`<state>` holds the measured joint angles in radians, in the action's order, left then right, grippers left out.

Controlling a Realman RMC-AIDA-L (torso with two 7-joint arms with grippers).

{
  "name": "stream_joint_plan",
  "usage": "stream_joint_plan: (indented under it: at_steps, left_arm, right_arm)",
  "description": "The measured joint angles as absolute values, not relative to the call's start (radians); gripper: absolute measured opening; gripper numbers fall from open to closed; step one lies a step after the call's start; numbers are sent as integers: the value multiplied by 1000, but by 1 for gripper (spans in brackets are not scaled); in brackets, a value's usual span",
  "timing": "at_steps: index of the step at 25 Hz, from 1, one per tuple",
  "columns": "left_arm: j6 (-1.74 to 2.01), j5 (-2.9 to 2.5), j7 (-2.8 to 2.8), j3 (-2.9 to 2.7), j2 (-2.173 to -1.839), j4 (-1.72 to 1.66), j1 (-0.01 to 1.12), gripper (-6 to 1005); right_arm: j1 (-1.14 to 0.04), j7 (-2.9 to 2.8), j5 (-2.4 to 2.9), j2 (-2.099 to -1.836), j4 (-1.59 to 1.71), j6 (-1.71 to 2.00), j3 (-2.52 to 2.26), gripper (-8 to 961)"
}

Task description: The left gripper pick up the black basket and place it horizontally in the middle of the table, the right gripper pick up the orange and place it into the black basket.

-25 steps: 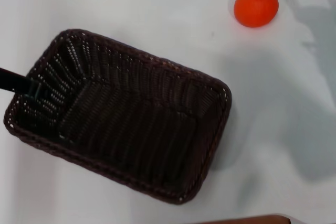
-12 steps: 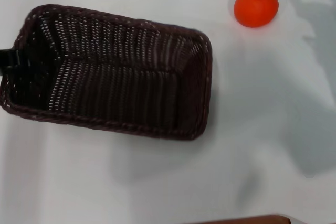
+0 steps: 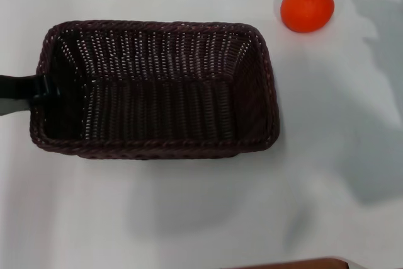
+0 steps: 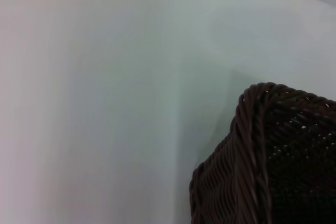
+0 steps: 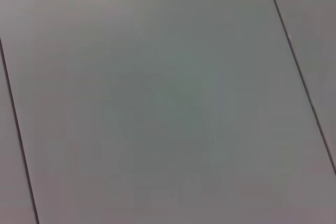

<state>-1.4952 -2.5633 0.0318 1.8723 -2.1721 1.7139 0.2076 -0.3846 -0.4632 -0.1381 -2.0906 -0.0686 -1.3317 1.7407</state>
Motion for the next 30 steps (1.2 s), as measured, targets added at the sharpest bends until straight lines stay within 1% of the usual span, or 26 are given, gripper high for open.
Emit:
stream_joint_plan:
  at_steps: [16,18,24,30]
  left_arm:
    - [-1477,-2441,-11,1950,-2165,1708,154,173]
    - [-1493,-2429,-27,1979,-2163,1708,160,416]
    - [-1532,-2365,-151,2149,-2162,1694,181,620]
    - [-1469,-2172,-423,2336,-2168,1594,175,795]
  right_arm:
    - [-355,-471,-131,-2096,-60,-1349,1727,918]
    - [-352,-472,-130,-2096,-59,-1354,1719,916]
    - [-365,-475,-130,-2086,-66,-1315,1624,911]
    - [-426,-481,-130,-2074,-103,-1153,1537,905]
